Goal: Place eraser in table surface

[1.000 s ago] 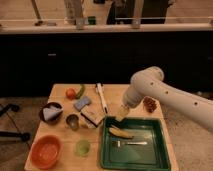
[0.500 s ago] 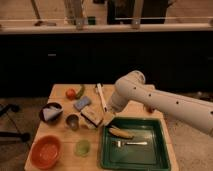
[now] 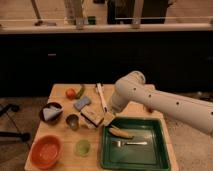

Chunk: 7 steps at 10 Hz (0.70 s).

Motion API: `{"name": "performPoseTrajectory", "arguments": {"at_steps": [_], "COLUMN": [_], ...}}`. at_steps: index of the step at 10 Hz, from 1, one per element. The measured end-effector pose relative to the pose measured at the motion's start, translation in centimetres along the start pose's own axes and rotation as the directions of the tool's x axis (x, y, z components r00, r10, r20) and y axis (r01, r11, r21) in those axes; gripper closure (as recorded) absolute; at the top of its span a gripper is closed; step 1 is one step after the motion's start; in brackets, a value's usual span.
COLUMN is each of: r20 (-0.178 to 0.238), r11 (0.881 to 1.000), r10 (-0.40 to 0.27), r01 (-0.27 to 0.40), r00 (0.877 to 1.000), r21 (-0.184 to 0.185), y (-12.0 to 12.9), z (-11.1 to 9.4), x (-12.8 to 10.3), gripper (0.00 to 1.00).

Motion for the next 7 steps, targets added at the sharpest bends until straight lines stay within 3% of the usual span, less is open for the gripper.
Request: {"name": "performPoseTrajectory", "arguments": {"at_steps": [2,7], "r20": [-0.002,-0.012], "r11": [1.0,1.0], "r10": [0.008,0.024], "r01": [-0.008,-0.024], "r00": [1.0,1.0], "r21": [-0.01,-0.017], "y": [1.6,2.4], "z": [1.8,3.4], "x": [-1.1,-1.6], "gripper": [0.2,0.2]}}
